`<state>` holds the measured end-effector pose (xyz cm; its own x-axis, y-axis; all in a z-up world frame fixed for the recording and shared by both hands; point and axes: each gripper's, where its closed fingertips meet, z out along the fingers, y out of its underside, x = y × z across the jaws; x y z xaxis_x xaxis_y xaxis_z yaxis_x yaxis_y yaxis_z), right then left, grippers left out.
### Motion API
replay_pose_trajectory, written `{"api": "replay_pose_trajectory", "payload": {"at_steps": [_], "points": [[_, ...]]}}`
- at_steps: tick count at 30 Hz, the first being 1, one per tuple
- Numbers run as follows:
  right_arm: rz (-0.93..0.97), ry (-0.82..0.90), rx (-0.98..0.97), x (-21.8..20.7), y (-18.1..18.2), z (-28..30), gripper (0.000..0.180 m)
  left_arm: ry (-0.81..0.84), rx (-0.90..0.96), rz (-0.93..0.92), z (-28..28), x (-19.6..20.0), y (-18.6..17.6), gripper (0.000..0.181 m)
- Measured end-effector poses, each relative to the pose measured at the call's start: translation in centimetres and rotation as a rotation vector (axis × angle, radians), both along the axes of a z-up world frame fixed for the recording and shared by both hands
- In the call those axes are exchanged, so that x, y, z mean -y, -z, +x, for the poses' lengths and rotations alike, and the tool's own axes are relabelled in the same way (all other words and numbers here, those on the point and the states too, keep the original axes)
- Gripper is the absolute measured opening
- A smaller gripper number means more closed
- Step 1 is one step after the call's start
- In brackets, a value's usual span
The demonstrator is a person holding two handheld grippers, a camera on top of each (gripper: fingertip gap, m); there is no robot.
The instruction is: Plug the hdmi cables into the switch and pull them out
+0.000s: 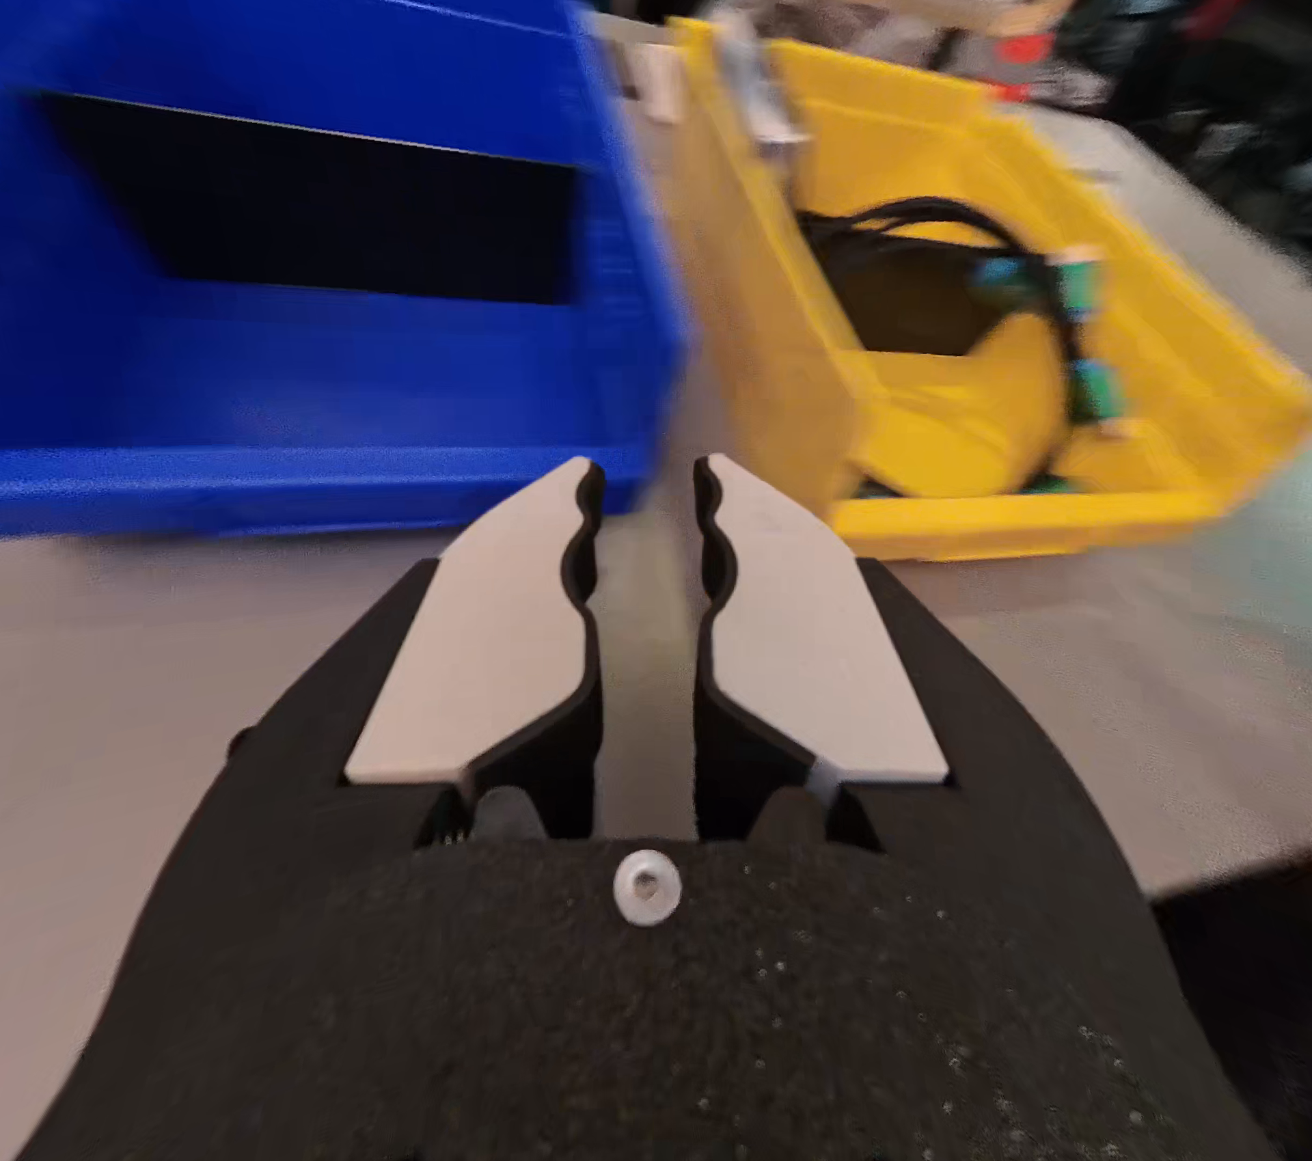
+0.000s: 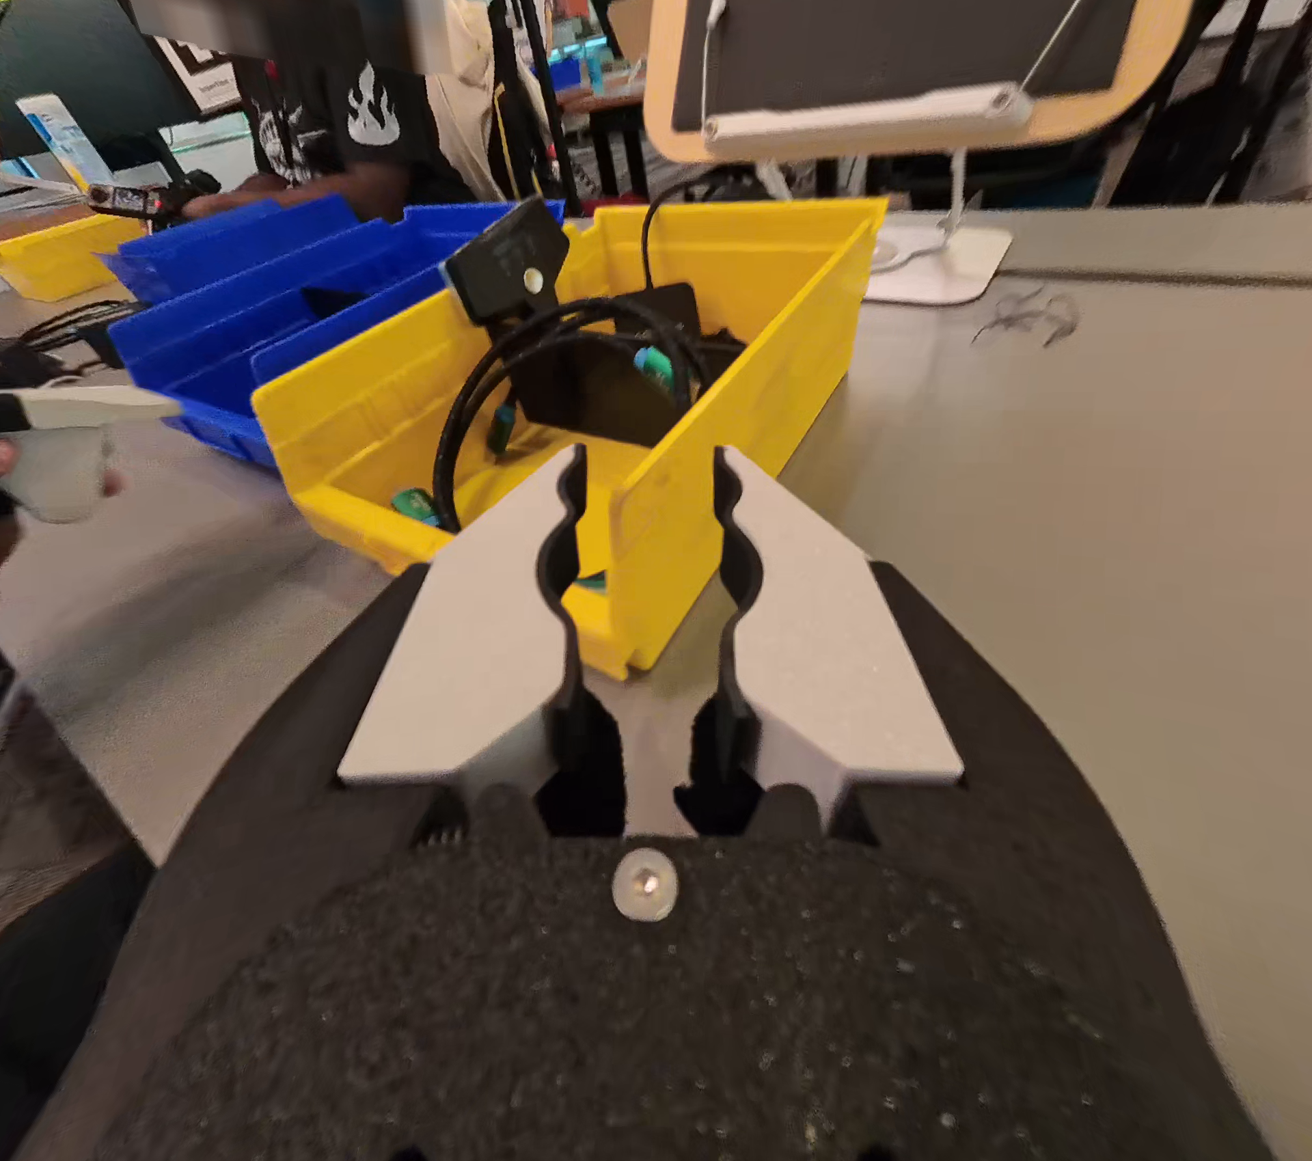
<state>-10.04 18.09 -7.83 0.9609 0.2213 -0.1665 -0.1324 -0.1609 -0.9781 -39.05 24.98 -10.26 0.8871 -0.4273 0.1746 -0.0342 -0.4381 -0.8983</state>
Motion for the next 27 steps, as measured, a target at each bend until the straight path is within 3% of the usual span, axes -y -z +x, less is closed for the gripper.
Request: {"api": "replay_pose_trajectory", "payload": {"at_steps": [3,5,10,11,14,19,21,24,27], "points": [[0.026,0.0,0.104,0.0,-0.5,0.1,0.035,-0.219,-0.2,0.033,-10.6,-3.4,0.9,0.036],[0.041,-0.039,0.167,0.3,-0.6,-1.9,0.035,-0.228,-0.246,0.016,-14.5,-5.5,1.3,0.045],[0.061,-0.291,0.169,2.8,0.3,-12.4,0.035,-0.073,-0.126,-0.07,-14.8,-10.6,2.8,0.058],[0.055,-0.349,0.153,3.4,0.8,-14.7,0.035,-0.041,-0.126,-0.089,-14.3,-11.3,3.3,0.054],[-0.015,-0.499,0.163,5.0,3.4,-20.8,0.035,0.012,-0.07,-0.11,-13.2,-12.0,4.0,0.011],[-0.083,-0.592,0.215,4.8,5.1,-25.9,0.036,-0.019,-0.027,-0.078,-13.0,-8.4,4.0,0.009],[-0.111,-0.531,0.221,2.7,5.1,-25.9,0.037,-0.056,-0.068,-0.091,-13.5,-6.1,4.1,0.008],[-0.168,-0.413,0.133,-0.8,4.8,-25.9,0.055,-0.083,-0.088,-0.09,-13.6,-2.7,4.2,0.008],[-0.204,-0.269,0.211,-3.1,5.7,-25.3,0.059,-0.104,-0.071,-0.092,-13.7,0.2,4.3,0.008]]}}
